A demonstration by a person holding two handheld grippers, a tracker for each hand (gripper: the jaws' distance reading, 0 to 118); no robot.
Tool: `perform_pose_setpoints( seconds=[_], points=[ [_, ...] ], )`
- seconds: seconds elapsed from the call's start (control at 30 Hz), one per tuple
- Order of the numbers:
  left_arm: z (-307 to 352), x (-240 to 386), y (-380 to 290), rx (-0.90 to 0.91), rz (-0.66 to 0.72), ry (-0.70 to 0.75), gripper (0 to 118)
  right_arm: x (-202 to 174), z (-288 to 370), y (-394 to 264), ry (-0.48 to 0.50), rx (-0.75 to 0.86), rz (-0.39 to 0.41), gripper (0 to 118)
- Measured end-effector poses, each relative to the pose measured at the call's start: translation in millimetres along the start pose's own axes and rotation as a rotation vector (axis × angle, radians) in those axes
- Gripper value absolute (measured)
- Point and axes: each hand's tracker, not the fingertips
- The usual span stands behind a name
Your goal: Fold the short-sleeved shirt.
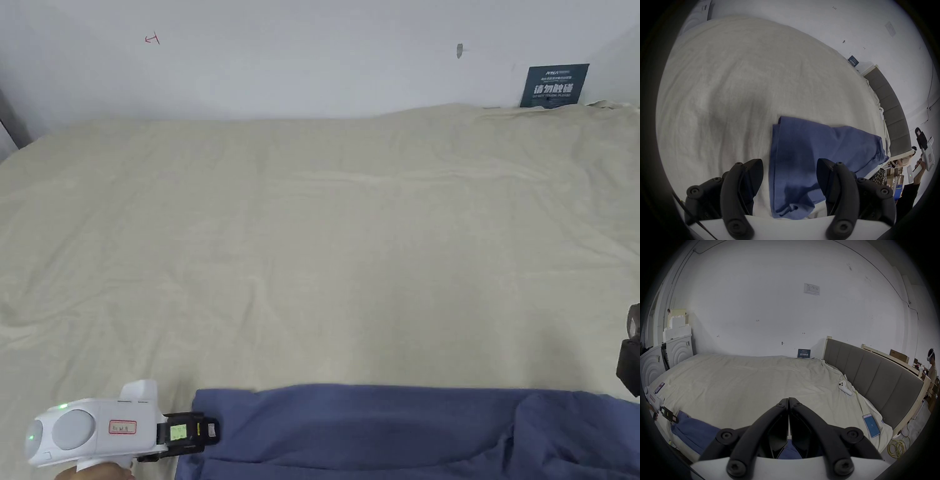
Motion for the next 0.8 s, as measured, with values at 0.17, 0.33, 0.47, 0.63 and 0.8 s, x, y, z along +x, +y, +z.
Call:
perform_pose_setpoints(
  seconds=[0.17, 0.33, 0.47, 0.63, 0.8],
  points=[
    [0, 9, -1, 0.01, -0.052, 0.029, 54, -1, -2, 0, 0.002, -0.009, 0.004, 0],
    [-5, 21, -5, 0.023, -0.087, 0.02, 23, -1, -4, 0, 0.016, -0.021, -0.003, 0],
    [-6, 27, -6, 0.026, -0.118, 0.028, 5, 1, -3, 1, 0.021, -0.017, -0.02, 0],
    [6, 42, -5, 0.04, -0.176, 0.069, 3, 6, 0, 1, 0.018, -0.013, -0.024, 0],
    [38, 28, 7, 0.079, -0.095, 0.081, 2, 11, 5, 3, 0.016, 0.0, -0.03, 0]
  ],
)
